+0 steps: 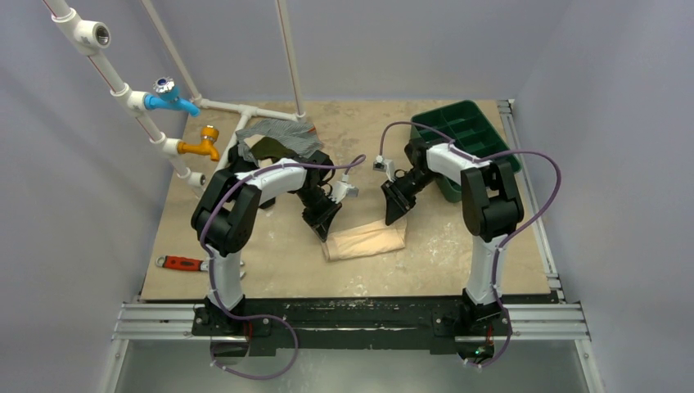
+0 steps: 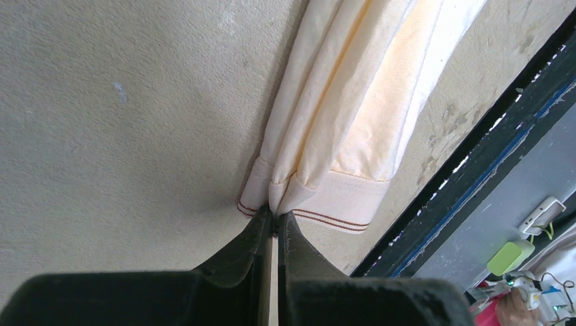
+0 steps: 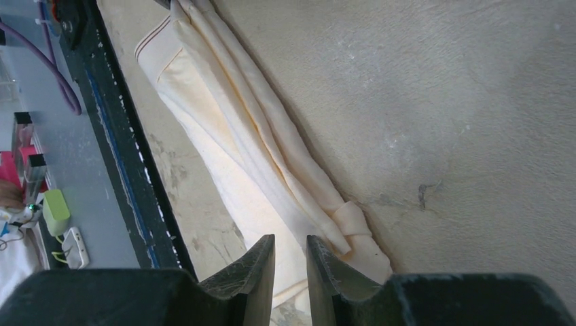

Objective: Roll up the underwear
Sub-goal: Fold the underwear at the center of the board.

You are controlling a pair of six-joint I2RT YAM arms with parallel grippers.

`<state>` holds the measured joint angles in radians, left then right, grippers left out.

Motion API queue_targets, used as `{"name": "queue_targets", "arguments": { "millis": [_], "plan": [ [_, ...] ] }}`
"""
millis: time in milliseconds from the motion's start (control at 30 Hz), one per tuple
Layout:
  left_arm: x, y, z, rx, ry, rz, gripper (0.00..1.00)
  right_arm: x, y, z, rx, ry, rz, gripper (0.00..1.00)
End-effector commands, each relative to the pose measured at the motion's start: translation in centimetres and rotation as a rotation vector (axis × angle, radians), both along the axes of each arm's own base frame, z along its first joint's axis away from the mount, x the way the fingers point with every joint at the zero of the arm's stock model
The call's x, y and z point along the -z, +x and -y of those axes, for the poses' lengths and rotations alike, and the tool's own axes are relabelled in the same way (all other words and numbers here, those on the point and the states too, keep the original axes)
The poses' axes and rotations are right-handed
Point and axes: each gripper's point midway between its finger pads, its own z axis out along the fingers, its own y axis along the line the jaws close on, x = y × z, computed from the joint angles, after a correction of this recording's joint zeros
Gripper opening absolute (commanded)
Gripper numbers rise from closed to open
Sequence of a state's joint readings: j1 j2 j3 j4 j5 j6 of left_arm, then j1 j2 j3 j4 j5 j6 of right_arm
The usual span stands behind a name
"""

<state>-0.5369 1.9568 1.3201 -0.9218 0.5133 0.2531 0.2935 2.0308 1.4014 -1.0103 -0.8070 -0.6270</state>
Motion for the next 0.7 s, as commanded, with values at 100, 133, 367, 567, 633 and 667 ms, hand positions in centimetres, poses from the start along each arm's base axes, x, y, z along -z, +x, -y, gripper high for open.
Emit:
{"name": "queue_targets", "arguments": {
  "millis": [100,133,367,567,633,667],
  "plan": [
    [-0.7,0.5,-0.1,-0.003,-0.008,0.03,0.0,-0.3,1.8,-0.4,0.034,0.005,0.026,0.24],
    [-0.7,0.6,-0.1,-0.003,-0.007,0.032,0.0,-0.1,2.1,-0.3,0.04,-0.003,0.031,0.24],
    [-0.8,0.6,-0.2,-0.006,0.001,0.04,0.02,-1.0,4.0,0.0,0.072,-0.02,0.093,0.24],
    [-1.4,0.8,-0.2,-0.008,-0.008,0.058,0.11,-4.4,4.4,0.3,0.045,0.007,0.172,0.25],
    [-1.8,0.9,-0.1,-0.008,-0.015,0.074,0.17,-5.2,3.8,0.5,0.025,0.011,0.182,0.25],
    [-2.1,1.0,-0.1,-0.008,-0.02,0.083,0.22,-5.5,3.3,0.6,0.014,0.019,0.182,0.25]
  ]
}}
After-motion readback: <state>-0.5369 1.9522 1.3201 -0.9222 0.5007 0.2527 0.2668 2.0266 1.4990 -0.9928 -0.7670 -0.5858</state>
